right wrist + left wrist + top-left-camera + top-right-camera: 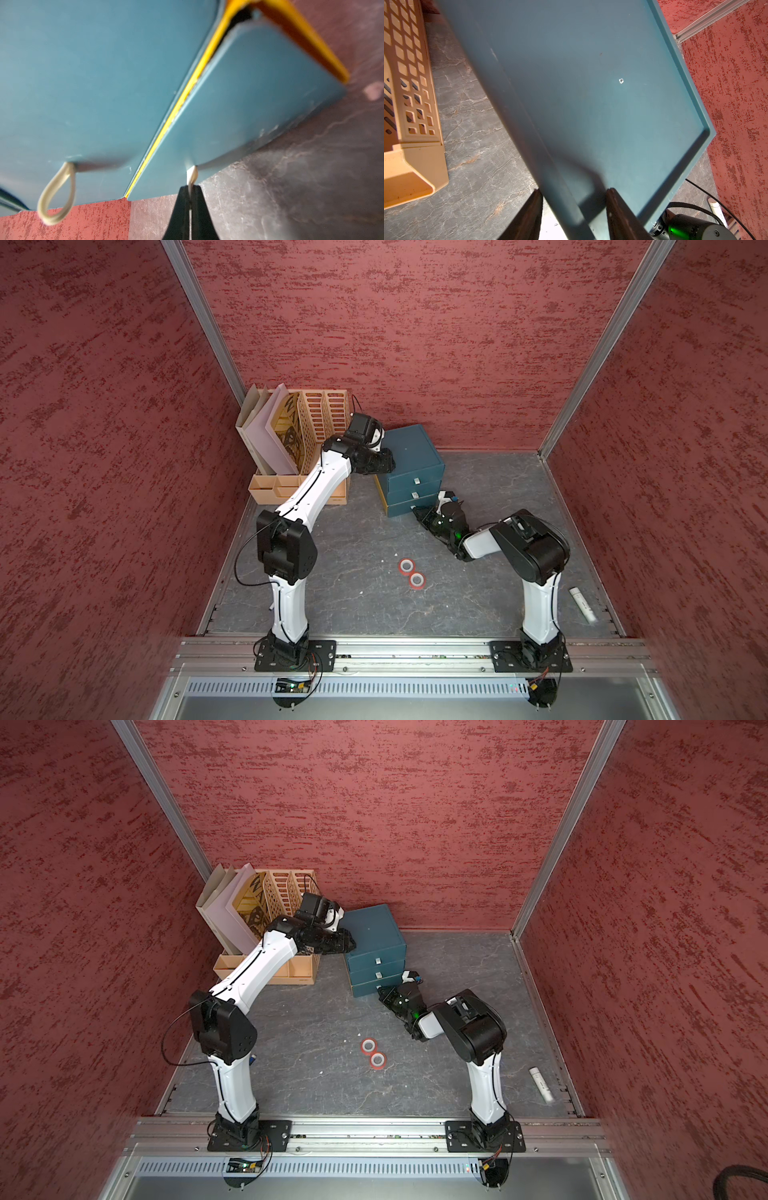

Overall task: Place the transparent tape into the drawer according to color
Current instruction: Open the drawer in the storage box.

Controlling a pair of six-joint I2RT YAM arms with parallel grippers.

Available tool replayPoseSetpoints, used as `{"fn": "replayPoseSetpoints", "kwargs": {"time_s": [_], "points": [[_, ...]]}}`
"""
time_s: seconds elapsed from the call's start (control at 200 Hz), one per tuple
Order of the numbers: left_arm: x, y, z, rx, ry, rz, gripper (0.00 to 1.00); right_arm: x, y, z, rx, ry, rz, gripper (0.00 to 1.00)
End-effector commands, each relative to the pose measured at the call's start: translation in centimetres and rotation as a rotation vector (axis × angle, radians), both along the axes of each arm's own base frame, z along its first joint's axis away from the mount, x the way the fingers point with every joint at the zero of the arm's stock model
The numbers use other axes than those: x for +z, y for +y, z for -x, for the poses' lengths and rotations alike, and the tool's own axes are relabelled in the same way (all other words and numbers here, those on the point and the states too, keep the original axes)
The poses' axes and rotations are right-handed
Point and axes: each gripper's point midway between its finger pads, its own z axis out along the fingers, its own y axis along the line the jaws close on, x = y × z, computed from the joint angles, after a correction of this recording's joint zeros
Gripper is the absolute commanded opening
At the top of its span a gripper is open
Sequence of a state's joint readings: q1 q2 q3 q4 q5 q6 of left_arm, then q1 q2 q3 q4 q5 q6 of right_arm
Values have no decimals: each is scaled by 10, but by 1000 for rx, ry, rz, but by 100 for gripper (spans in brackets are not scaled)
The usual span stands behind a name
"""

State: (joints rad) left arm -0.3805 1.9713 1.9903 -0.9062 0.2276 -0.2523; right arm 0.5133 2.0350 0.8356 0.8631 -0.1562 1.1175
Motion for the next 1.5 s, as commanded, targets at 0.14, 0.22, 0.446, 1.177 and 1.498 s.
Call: {"fn": "replayPoseSetpoints", "kwargs": {"time_s": [0.14,0.22,0.446,1.177,1.498], "points": [[-6,-10,9,-56,31,-1,51,6,-8,9,-12,-28,-21,0],[-6,-11,8,-57,30,-1,50,6,-13,18,-16,-21,-20,0],[-7,-11,8,-58,33,-3,50,6,-22,42,-20,-1,-36,0],[-8,-13,11,-68,32,-12,50,14,-27,110,12,50,60,0],[-4,-14,17,-71,19,-2,60,30,-32,131,68,47,204,69]]}}
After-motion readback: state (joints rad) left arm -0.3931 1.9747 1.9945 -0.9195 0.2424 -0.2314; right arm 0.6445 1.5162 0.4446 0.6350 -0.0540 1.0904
